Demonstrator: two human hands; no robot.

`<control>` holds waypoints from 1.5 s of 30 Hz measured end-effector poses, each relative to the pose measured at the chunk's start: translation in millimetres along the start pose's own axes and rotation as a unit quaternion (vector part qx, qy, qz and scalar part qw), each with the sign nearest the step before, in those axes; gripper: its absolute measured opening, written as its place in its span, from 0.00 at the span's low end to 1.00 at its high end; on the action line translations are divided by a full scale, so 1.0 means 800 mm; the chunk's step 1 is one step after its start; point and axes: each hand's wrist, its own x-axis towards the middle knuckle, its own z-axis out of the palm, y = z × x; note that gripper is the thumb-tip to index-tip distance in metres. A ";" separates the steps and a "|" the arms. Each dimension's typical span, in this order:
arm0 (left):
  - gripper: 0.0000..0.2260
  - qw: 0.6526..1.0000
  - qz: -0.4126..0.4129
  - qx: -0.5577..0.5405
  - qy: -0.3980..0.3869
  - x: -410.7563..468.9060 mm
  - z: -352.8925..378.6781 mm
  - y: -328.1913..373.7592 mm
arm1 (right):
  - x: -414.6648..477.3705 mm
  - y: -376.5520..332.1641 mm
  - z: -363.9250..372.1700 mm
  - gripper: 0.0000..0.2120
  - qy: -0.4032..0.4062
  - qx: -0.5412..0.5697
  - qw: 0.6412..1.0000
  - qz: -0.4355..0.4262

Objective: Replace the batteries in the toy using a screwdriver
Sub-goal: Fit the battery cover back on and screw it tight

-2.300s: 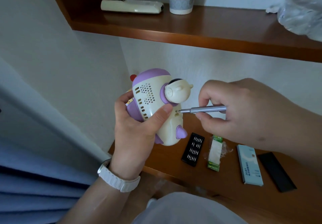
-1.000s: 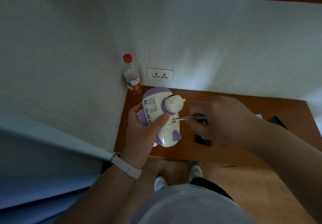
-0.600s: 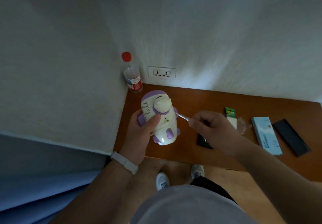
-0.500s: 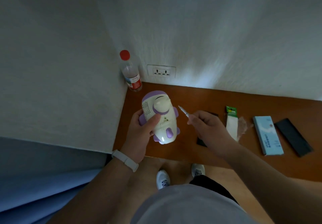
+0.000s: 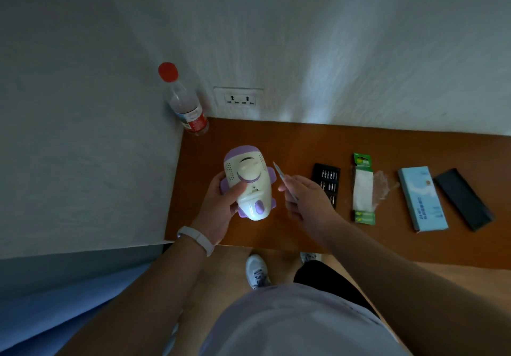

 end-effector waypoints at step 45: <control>0.04 0.966 0.123 0.228 0.014 -0.121 0.073 0.064 | -0.095 0.016 -0.010 0.16 -0.053 -0.188 0.961 -0.194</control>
